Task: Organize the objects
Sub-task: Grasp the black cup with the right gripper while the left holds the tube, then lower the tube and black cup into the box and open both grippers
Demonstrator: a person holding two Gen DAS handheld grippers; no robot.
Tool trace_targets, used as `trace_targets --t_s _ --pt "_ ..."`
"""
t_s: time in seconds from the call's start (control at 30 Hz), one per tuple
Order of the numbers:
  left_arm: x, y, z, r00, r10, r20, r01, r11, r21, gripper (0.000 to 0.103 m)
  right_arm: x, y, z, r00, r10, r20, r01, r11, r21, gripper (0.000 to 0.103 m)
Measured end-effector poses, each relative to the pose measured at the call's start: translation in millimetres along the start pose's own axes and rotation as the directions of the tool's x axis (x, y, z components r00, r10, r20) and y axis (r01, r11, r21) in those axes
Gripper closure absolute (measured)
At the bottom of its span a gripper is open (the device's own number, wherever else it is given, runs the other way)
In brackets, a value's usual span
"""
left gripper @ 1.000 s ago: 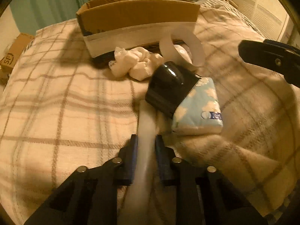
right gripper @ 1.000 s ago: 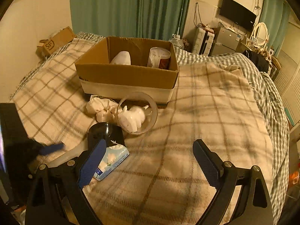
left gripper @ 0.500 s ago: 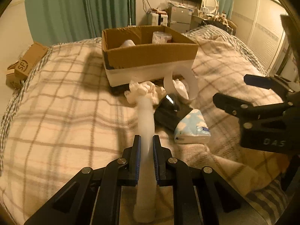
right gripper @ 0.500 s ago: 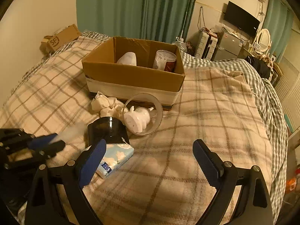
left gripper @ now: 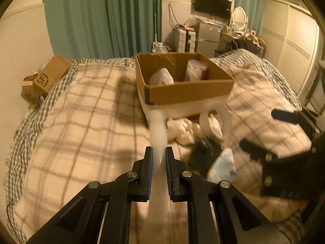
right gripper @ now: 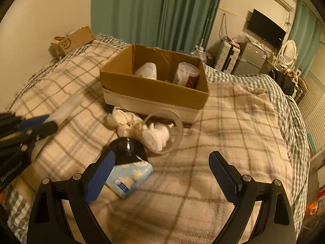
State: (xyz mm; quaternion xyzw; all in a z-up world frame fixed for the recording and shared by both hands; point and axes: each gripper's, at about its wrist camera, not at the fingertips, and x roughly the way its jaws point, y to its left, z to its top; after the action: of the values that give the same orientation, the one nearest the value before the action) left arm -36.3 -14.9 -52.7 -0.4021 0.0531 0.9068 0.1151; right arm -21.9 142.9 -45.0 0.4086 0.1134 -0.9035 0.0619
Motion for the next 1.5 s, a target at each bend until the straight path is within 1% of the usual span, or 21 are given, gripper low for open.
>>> trace_targets --t_s 0.13,0.2,0.27,0.37,0.47,0.53,0.6,0.63,0.67,0.8,0.97,1.1,1.23,1.33,1.5 --pt "13 10 9 1.000 0.010 0.013 -0.010 0.999 -0.030 0.091 21 21 10 0.998 0.007 -0.062 -0.011 0.998 -0.056 0.009" --pt "22 16 9 1.000 0.020 0.010 -0.019 0.999 -0.042 0.091 33 31 11 0.995 0.030 -0.090 -0.036 0.997 -0.075 0.009" --pt "31 21 6 1.000 0.004 -0.006 -0.004 0.998 -0.058 0.091 49 43 10 0.991 0.041 -0.130 -0.054 0.994 -0.099 0.009" --pt "40 25 -1 1.000 -0.003 -0.024 0.001 0.998 -0.065 0.091 71 52 6 0.983 0.048 -0.180 -0.068 0.992 -0.104 0.009" --pt "47 30 -5 0.999 -0.022 -0.034 0.019 0.996 -0.085 0.091 90 55 2 0.973 0.040 -0.226 -0.064 0.993 -0.098 0.009" --pt "49 32 -7 0.999 -0.030 -0.038 0.026 0.995 -0.097 0.091 104 59 -3 0.963 0.036 -0.266 -0.066 0.992 -0.103 0.009" --pt "51 34 -9 0.998 -0.039 -0.042 0.034 0.994 -0.104 0.091 115 61 -7 0.956 0.023 -0.292 -0.059 0.992 -0.114 0.017" --pt "51 34 -10 0.998 -0.041 -0.043 0.036 0.994 -0.106 0.091 118 61 -8 0.955 0.013 -0.297 -0.050 0.992 -0.117 0.024" --pt "51 34 -11 0.998 -0.042 -0.043 0.037 0.994 -0.105 0.091 120 59 -9 0.955 0.017 -0.298 -0.052 0.993 -0.110 0.024" --pt "45 32 -12 0.999 -0.037 -0.037 0.033 0.995 -0.099 0.091 105 56 -7 0.965 0.036 -0.259 -0.063 0.994 -0.094 0.025" --pt "32 27 -10 0.999 -0.034 -0.023 0.032 0.995 -0.090 0.091 70 49 0 0.984 0.062 -0.167 -0.076 0.994 -0.077 0.026" --pt "14 20 -2 0.999 -0.040 0.006 0.041 0.996 -0.074 0.091 41 42 7 0.992 0.077 -0.103 -0.084 0.995 -0.060 0.026" --pt "-6 11 14 0.998 -0.027 0.054 0.029 0.999 -0.041 0.091 11 34 24 0.996 0.086 -0.032 -0.087 0.995 -0.051 0.026" --pt "-17 3 32 0.995 -0.015 0.095 0.015 1.000 0.003 0.091 -11 30 39 0.995 0.097 0.026 -0.096 0.994 -0.049 0.026" --pt "-19 -5 63 0.993 -0.028 0.116 0.025 0.999 0.032 0.091 -33 13 74 0.991 0.091 0.102 -0.085 0.995 -0.057 0.026"
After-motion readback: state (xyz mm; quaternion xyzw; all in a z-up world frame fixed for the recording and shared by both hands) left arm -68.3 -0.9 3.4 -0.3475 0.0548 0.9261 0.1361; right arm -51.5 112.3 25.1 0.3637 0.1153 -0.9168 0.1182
